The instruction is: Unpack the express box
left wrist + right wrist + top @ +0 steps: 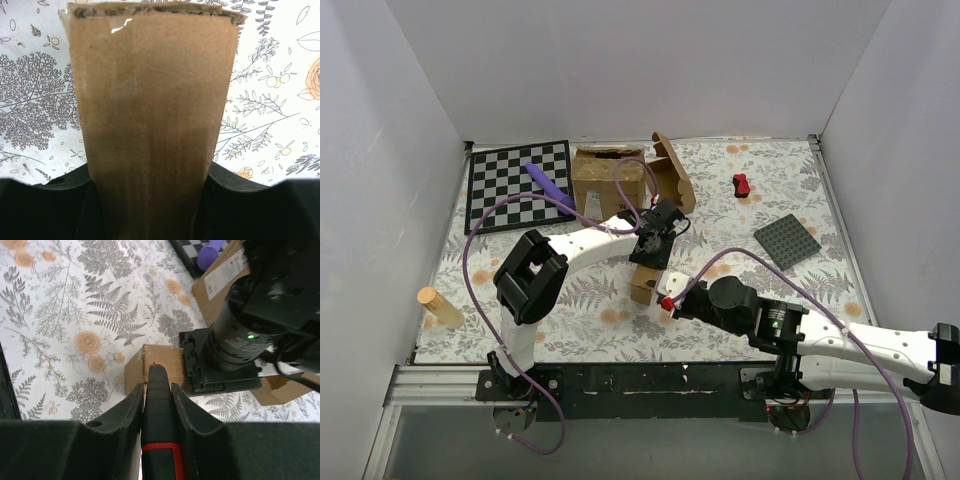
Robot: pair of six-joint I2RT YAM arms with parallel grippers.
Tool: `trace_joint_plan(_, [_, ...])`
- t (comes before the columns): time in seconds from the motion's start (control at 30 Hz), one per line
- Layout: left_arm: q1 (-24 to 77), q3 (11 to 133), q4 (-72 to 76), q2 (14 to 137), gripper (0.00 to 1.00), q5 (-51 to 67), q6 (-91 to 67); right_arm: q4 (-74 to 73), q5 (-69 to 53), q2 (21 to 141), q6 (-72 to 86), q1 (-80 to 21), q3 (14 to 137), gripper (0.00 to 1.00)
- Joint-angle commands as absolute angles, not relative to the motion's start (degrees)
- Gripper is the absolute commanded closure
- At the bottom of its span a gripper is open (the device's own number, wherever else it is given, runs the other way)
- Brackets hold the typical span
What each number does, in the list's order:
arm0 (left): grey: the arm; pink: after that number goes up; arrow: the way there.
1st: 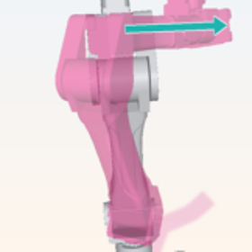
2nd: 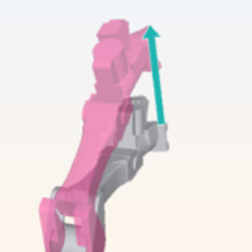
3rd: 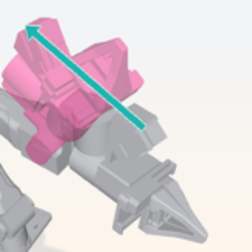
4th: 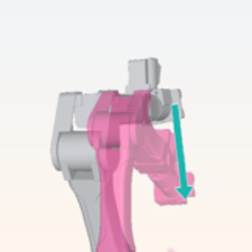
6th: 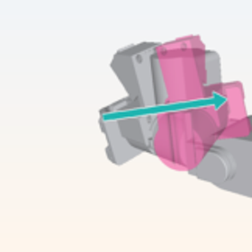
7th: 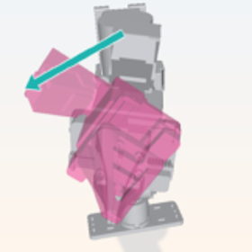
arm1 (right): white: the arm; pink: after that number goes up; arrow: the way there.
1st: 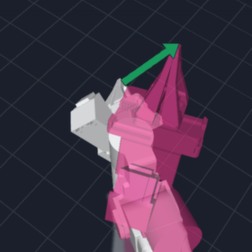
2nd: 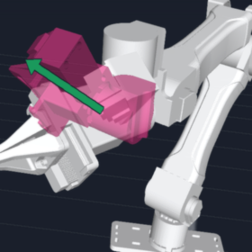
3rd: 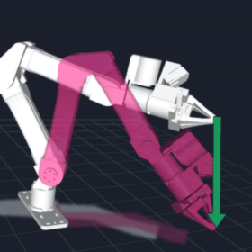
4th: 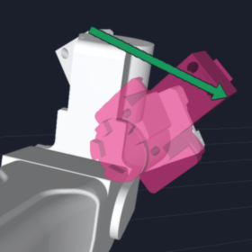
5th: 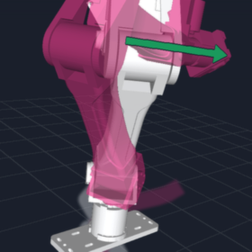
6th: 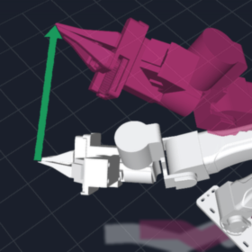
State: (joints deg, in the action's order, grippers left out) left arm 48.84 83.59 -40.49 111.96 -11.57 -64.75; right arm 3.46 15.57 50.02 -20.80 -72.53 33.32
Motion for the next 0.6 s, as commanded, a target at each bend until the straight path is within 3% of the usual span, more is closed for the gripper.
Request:
trace_joint_plan(0.0, [48.25,82.62,-46.84,113.99,1.00,-16.52,-62.31,5.62,17.22,46.67,-20.30,-72.16,39.46,0.99])
trace_joint_plan(0.23, [48.25,79.99,-45.62,112.25,1.00,-17.67,-61.88,8.16,22.93,39.83,-18.02,-72.16,43.24,0.99])
trace_joint_plan(0.57, [48.69,65.93,-37.62,99.51,1.00,-15.21,-58.80,12.40,44.00,36.12,-13.19,-72.16,44.38,0.99])
